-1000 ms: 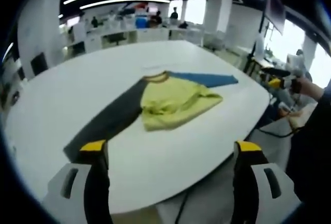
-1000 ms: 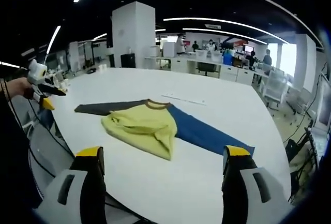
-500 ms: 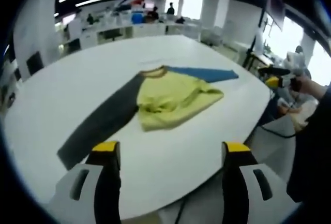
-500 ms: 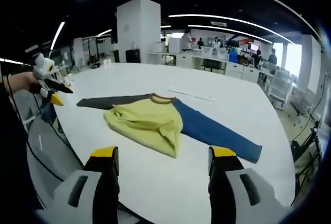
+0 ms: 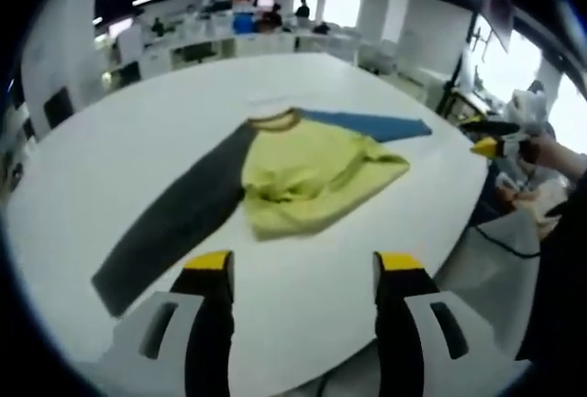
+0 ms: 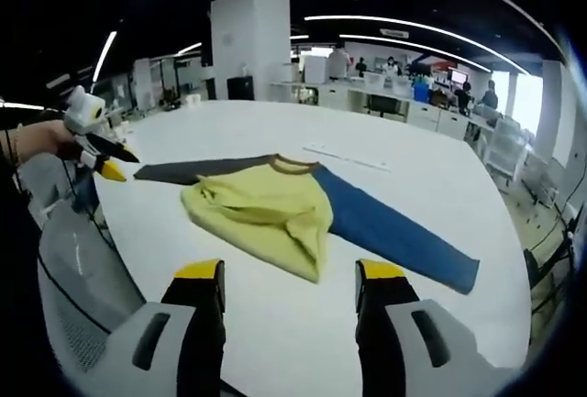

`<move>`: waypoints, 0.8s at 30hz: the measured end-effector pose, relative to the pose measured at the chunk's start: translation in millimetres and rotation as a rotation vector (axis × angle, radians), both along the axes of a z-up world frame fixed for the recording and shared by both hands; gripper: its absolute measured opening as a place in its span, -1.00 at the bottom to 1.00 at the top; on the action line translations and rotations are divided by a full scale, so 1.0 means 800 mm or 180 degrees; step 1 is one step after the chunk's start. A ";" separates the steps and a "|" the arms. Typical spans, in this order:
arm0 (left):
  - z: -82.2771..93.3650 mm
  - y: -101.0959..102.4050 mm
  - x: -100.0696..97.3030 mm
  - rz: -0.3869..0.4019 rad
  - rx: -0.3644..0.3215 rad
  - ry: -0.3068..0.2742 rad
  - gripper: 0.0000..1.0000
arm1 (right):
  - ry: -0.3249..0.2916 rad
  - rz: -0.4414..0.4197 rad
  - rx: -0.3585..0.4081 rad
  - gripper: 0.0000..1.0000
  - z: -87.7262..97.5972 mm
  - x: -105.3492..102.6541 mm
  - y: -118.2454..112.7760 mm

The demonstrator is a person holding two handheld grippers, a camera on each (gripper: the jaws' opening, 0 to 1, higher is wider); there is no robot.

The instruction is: Fold the garment on the visible template until the final outline fits inside the template.

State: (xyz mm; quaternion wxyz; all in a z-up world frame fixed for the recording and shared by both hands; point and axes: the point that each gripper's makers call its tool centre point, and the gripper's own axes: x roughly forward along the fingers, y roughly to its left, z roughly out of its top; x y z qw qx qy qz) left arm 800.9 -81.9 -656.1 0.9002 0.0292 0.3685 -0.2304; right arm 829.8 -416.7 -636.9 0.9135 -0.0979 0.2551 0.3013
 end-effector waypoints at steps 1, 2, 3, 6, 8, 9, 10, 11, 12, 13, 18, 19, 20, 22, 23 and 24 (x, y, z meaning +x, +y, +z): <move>-0.002 0.000 0.002 0.0001 0.0003 0.0002 0.13 | 0.0003 0.0009 -0.0009 0.12 -0.002 0.002 0.001; -0.002 0.000 0.003 0.0003 0.0004 0.0002 0.11 | 0.0008 0.0023 -0.0021 0.13 -0.004 0.004 0.003; -0.006 0.001 0.007 0.0013 0.0010 0.0012 0.10 | 0.0014 0.0030 -0.0023 0.13 -0.006 0.006 0.004; -0.012 0.003 0.016 0.0046 0.0018 0.0019 0.05 | 0.0030 0.0065 -0.0064 0.12 -0.014 0.012 0.010; -0.019 0.007 0.026 0.0106 -0.0015 0.0061 0.02 | 0.0021 0.0129 -0.0167 0.10 -0.020 0.014 0.012; -0.020 0.007 0.029 0.0111 -0.0010 0.0057 0.00 | 0.0015 0.0187 -0.0254 0.09 -0.023 0.014 0.013; -0.021 0.008 0.034 0.0112 0.0013 0.0027 -0.03 | 0.0026 0.0258 -0.0323 0.07 -0.028 0.014 0.016; -0.023 0.007 0.038 0.0108 0.0023 0.0011 -0.04 | 0.0025 0.0287 -0.0343 0.05 -0.031 0.014 0.019; -0.025 0.007 0.042 0.0107 0.0027 0.0007 -0.06 | 0.0033 0.0304 -0.0335 0.04 -0.034 0.016 0.022; -0.027 0.007 0.046 0.0107 0.0029 0.0011 -0.08 | 0.0036 0.0302 -0.0326 0.03 -0.036 0.018 0.023; -0.037 0.001 0.063 0.0104 0.0015 0.0004 -0.17 | 0.0074 0.0287 -0.0306 0.00 -0.046 0.028 0.030; -0.039 -0.001 0.067 0.0102 0.0010 0.0000 -0.19 | 0.0067 0.0298 -0.0311 -0.02 -0.047 0.030 0.033; -0.042 -0.002 0.069 0.0103 0.0011 0.0000 -0.20 | 0.0067 0.0306 -0.0316 -0.04 -0.048 0.032 0.034; -0.048 -0.003 0.076 0.0105 0.0022 0.0009 -0.24 | 0.0078 0.0330 -0.0340 -0.05 -0.053 0.036 0.037; -0.051 -0.003 0.079 0.0107 0.0023 0.0019 -0.25 | 0.0078 0.0340 -0.0354 -0.06 -0.055 0.038 0.039; -0.054 -0.003 0.081 0.0110 0.0027 0.0028 -0.26 | 0.0079 0.0356 -0.0371 -0.06 -0.058 0.041 0.040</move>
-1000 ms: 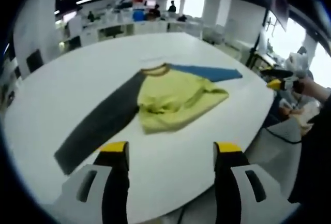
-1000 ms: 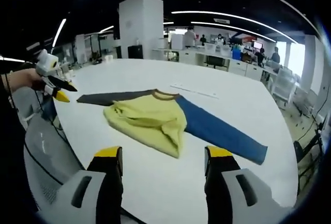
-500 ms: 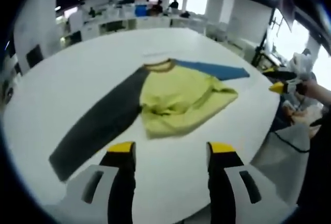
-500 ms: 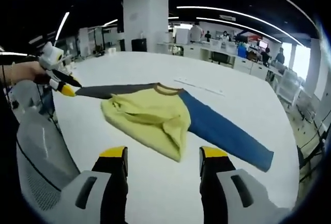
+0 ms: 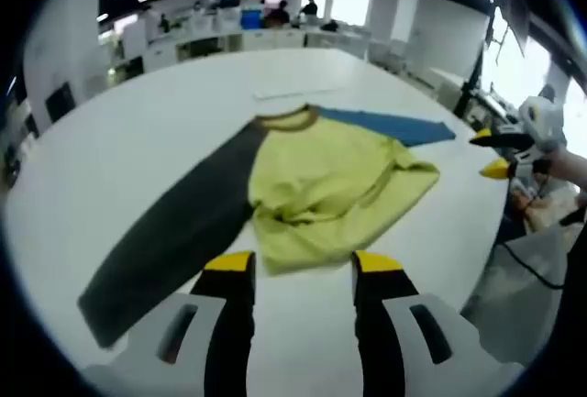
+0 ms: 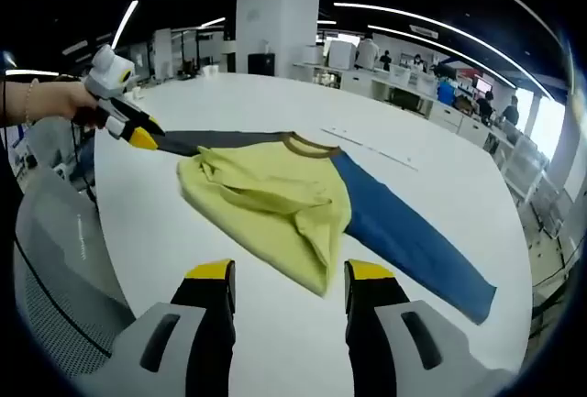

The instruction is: Fold the garment on the visible template until the final outline fits inside the template.

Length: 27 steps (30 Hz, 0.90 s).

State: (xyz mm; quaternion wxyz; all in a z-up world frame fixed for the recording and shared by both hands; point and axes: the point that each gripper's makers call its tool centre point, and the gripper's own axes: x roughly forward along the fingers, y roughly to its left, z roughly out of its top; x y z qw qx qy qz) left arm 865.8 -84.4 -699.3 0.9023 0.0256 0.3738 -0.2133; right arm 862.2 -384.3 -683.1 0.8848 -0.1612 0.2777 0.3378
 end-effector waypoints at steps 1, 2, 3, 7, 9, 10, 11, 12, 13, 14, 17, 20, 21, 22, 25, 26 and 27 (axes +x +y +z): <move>-0.003 0.000 0.003 -0.0001 0.0008 0.0004 -0.28 | 0.0003 0.0011 -0.0007 -0.07 -0.002 0.002 0.001; -0.006 0.001 0.006 0.0001 0.0026 0.0011 -0.29 | 0.0003 0.0022 -0.0016 -0.08 -0.003 0.004 0.003; -0.008 0.001 0.009 0.0007 0.0038 0.0011 -0.30 | 0.0002 0.0044 -0.0035 -0.10 -0.005 0.007 0.005; -0.015 0.005 0.025 0.0007 0.0126 -0.0016 -0.34 | -0.0002 0.0075 -0.0071 -0.15 -0.012 0.020 0.010; -0.019 0.005 0.034 0.0002 0.0150 -0.0032 -0.35 | 0.0005 0.0093 -0.0090 -0.15 -0.016 0.026 0.014; -0.021 0.005 0.040 0.0013 0.0154 -0.0045 -0.36 | 0.0008 0.0098 -0.0097 -0.15 -0.018 0.028 0.015; -0.022 0.005 0.044 0.0015 0.0158 -0.0057 -0.38 | 0.0010 0.0107 -0.0108 -0.16 -0.021 0.031 0.018; -0.023 0.004 0.047 0.0016 0.0162 -0.0067 -0.39 | 0.0012 0.0117 -0.0112 -0.17 -0.023 0.033 0.019; -0.026 0.003 0.051 0.0014 0.0161 -0.0075 -0.42 | 0.0015 0.0134 -0.0125 -0.18 -0.025 0.035 0.022; -0.026 0.001 0.053 0.0009 0.0155 -0.0078 -0.43 | 0.0017 0.0145 -0.0134 -0.20 -0.027 0.036 0.023; -0.032 -0.004 0.057 -0.0015 0.0146 -0.0052 -0.48 | 0.0030 0.0166 -0.0146 -0.21 -0.032 0.042 0.028; -0.038 -0.007 0.062 -0.0038 0.0132 -0.0050 -0.53 | 0.0036 0.0176 -0.0163 -0.24 -0.037 0.047 0.032; -0.039 -0.007 0.063 -0.0046 0.0144 -0.0051 -0.55 | 0.0037 0.0173 -0.0168 -0.25 -0.038 0.048 0.033; -0.040 -0.008 0.065 -0.0045 0.0144 -0.0053 -0.57 | 0.0039 0.0173 -0.0174 -0.26 -0.040 0.051 0.034; -0.045 -0.007 0.070 -0.0052 0.0163 -0.0058 -0.59 | 0.0048 0.0183 -0.0189 -0.29 -0.045 0.056 0.037; -0.047 -0.007 0.071 -0.0064 0.0189 -0.0061 -0.60 | 0.0050 0.0185 -0.0195 -0.29 -0.046 0.057 0.038; -0.048 -0.007 0.072 -0.0068 0.0195 -0.0059 -0.61 | 0.0058 0.0189 -0.0200 -0.30 -0.048 0.059 0.040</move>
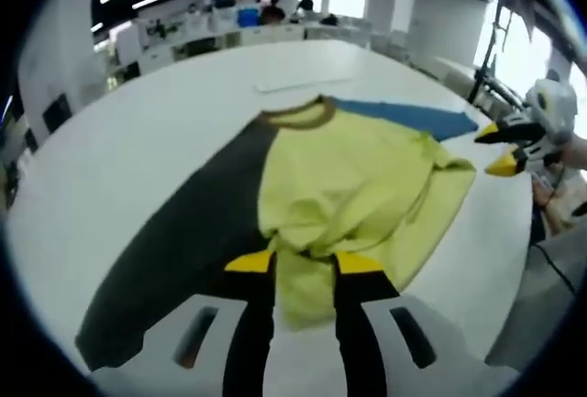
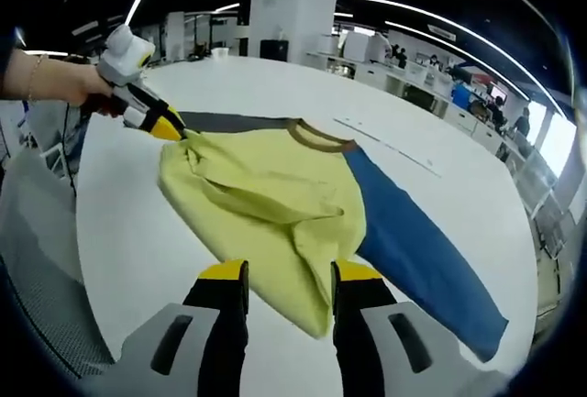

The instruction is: Fold the garment on the visible template until the final outline fits inside the template.

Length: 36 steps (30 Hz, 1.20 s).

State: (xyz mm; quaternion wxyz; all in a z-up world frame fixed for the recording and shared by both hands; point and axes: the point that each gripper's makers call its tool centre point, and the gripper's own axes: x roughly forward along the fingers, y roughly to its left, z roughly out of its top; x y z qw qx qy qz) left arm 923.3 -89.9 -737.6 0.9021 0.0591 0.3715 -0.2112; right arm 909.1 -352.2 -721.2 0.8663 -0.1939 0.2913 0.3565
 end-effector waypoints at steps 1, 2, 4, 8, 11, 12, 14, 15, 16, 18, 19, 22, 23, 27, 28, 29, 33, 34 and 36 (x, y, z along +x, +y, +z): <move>-0.003 0.001 0.002 -0.0010 0.0011 0.0006 -0.61 | 0.0009 0.0003 0.0000 -0.30 -0.001 0.001 0.001; -0.004 0.001 0.003 -0.0015 0.0024 0.0004 -0.61 | 0.0010 0.0004 0.0000 -0.30 -0.002 0.002 0.002; -0.003 0.001 0.005 -0.0015 0.0035 -0.0008 -0.62 | 0.0006 0.0009 0.0000 -0.30 -0.003 0.005 0.004; -0.007 0.000 0.007 -0.0025 0.0055 -0.0004 -0.65 | 0.0007 0.0024 -0.0022 -0.31 -0.007 0.008 0.007; -0.009 -0.001 0.007 -0.0032 0.0065 -0.0006 -0.67 | 0.0008 0.0035 -0.0037 -0.34 -0.009 0.009 0.008; -0.009 -0.001 0.007 -0.0031 0.0062 -0.0008 -0.68 | 0.0009 0.0036 -0.0038 -0.34 -0.010 0.010 0.008; -0.010 -0.002 0.008 -0.0032 0.0041 -0.0014 -0.71 | 0.0008 0.0042 -0.0042 -0.36 -0.011 0.010 0.009; -0.010 -0.003 0.008 -0.0038 0.0028 -0.0010 -0.72 | 0.0006 0.0050 -0.0050 -0.37 -0.013 0.012 0.010; -0.010 -0.004 0.008 -0.0043 0.0024 -0.0008 -0.73 | 0.0006 0.0054 -0.0061 -0.39 -0.015 0.013 0.011; -0.011 -0.005 0.008 -0.0055 0.0033 -0.0006 -0.74 | 0.0006 0.0058 -0.0113 -0.42 -0.020 0.017 0.013; -0.011 -0.005 0.008 -0.0055 0.0035 -0.0004 -0.74 | 0.0004 0.0060 -0.0133 -0.43 -0.022 0.019 0.013; -0.011 -0.006 0.008 -0.0057 0.0032 -0.0002 -0.76 | 0.0000 0.0076 -0.0213 -0.44 -0.027 0.027 0.018; -0.011 -0.005 0.009 -0.0058 0.0038 -0.0004 -0.77 | -0.0003 0.0076 -0.0218 -0.45 -0.028 0.028 0.018; -0.012 -0.005 0.010 -0.0057 0.0041 -0.0008 -0.78 | 0.0006 0.0118 -0.0299 -0.51 -0.037 0.036 0.027; -0.012 -0.005 0.010 -0.0056 0.0041 -0.0008 -0.79 | 0.0005 0.0118 -0.0306 -0.51 -0.039 0.038 0.029; -0.012 -0.005 0.010 -0.0055 0.0039 -0.0006 -0.79 | 0.0001 0.0121 -0.0308 -0.52 -0.040 0.040 0.030; -0.013 -0.006 0.010 -0.0060 0.0029 0.0001 -0.82 | -0.0018 0.0118 -0.0349 -0.58 -0.046 0.046 0.034; -0.013 -0.006 0.010 -0.0062 0.0021 0.0002 -0.83 | -0.0028 0.0119 -0.0376 -0.62 -0.048 0.048 0.034; -0.013 -0.006 0.011 -0.0070 0.0010 0.0003 -0.86 | -0.0029 0.0120 -0.0395 -0.66 -0.051 0.050 0.034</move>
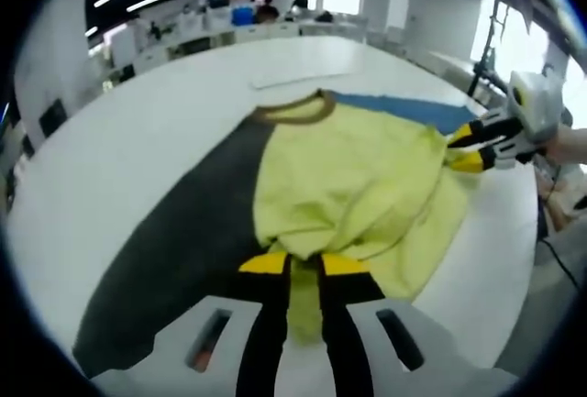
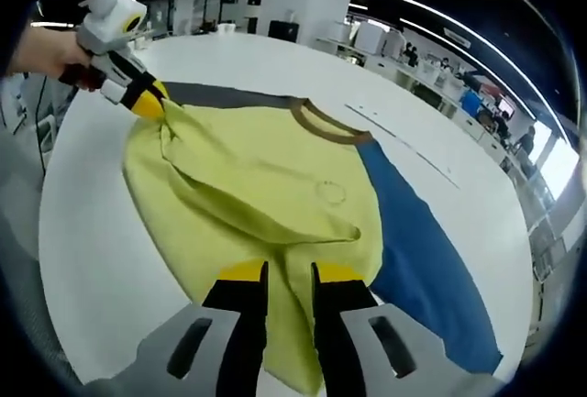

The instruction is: Fold the garment on the visible template until the final outline fits inside the template.

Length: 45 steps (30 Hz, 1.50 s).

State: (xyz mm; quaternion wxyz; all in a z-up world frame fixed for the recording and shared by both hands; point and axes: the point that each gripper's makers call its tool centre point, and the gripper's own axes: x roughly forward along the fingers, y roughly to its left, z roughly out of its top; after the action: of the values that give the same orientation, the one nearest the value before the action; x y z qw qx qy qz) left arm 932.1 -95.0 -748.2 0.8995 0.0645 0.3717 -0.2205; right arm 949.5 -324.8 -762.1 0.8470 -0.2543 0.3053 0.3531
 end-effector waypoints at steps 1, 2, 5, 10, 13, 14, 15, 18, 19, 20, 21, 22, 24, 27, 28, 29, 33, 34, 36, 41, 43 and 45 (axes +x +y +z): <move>0.000 0.000 0.000 0.0000 -0.0002 -0.0001 -0.87 | 0.0003 -0.0004 -0.0002 -0.65 -0.001 0.001 0.000; 0.000 0.000 0.000 0.0002 -0.0006 0.0000 -0.88 | 0.0004 -0.0010 0.0002 -0.65 -0.001 0.002 0.000; 0.000 0.000 0.001 0.0004 -0.0016 -0.0001 -0.91 | -0.0003 -0.0009 0.0004 -0.65 -0.002 0.004 0.002; -0.001 -0.001 0.004 0.0003 -0.0029 -0.0004 -0.93 | -0.0009 -0.0014 -0.0033 -0.76 -0.006 0.009 0.003; -0.002 -0.001 0.005 0.0002 -0.0033 -0.0001 -0.95 | 0.0004 -0.0019 0.0020 -0.81 -0.005 0.011 0.005; -0.002 -0.001 0.005 0.0004 -0.0034 -0.0002 -0.95 | -0.0004 -0.0003 -0.0009 -0.81 -0.006 0.011 0.005; -0.002 -0.001 0.005 0.0005 -0.0033 -0.0003 -0.95 | -0.0008 0.0010 -0.0033 -0.82 -0.007 0.011 0.005; -0.001 -0.001 0.005 0.0004 -0.0049 -0.0008 -0.98 | 0.0002 0.0040 -0.0058 -0.92 -0.010 0.009 0.006; 0.000 0.000 0.005 0.0001 -0.0050 -0.0015 -1.00 | 0.0008 0.0046 -0.0061 -0.93 -0.011 0.009 0.006; 0.001 0.000 0.005 0.0001 -0.0057 -0.0017 -1.00 | 0.0004 0.0044 -0.0069 -0.93 -0.011 0.009 0.005; 0.002 0.000 0.005 0.0004 -0.0073 -0.0016 -1.00 | 0.0005 0.0040 -0.0068 -0.94 -0.011 0.010 0.005; 0.003 0.000 0.005 0.0004 -0.0083 -0.0015 -1.00 | 0.0014 0.0031 -0.0054 -0.94 -0.011 0.010 0.005; 0.004 0.000 0.005 -0.0016 -0.0074 -0.0016 -1.00 | 0.0023 0.0021 -0.0037 -0.94 -0.010 0.011 0.004; 0.006 0.002 0.006 -0.0007 -0.0085 -0.0021 -1.00 | 0.0007 -0.0005 -0.0011 -0.94 -0.005 0.012 0.003; 0.007 0.002 0.006 -0.0003 -0.0089 -0.0018 -1.00 | 0.0000 -0.0021 0.0006 -0.95 -0.002 0.013 0.002; 0.010 0.001 0.006 -0.0008 -0.0090 -0.0016 -1.00 | -0.0001 -0.0035 0.0021 -0.95 0.000 0.013 0.002; 0.021 0.002 0.003 -0.0054 -0.0052 0.0011 -1.00 | -0.0085 -0.0059 0.0051 -0.95 0.018 0.018 -0.006; 0.024 0.003 0.002 -0.0062 -0.0046 0.0012 -1.00 | -0.0093 -0.0060 0.0050 -0.95 0.020 0.019 -0.007; 0.030 0.006 -0.001 -0.0092 -0.0013 0.0034 -1.00 | -0.0144 -0.0075 0.0052 -0.95 0.029 0.022 -0.015; 0.040 0.017 -0.008 -0.0128 0.0045 0.0110 -1.00 | -0.0244 -0.0143 0.0030 -0.95 0.047 0.030 -0.038; 0.041 0.020 -0.010 -0.0146 0.0067 0.0133 -1.00 | -0.0276 -0.0186 0.0028 -0.95 0.052 0.033 -0.047; 0.041 0.024 -0.010 -0.0153 0.0097 0.0146 -1.00 | -0.0294 -0.0231 0.0017 -0.95 0.055 0.036 -0.056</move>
State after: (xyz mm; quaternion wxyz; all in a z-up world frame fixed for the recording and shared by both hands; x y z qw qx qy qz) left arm 924.3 -75.8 -715.5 0.8841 0.0821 0.3938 -0.2378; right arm 978.1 -370.0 -717.9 0.8731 -0.2569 0.2739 0.3108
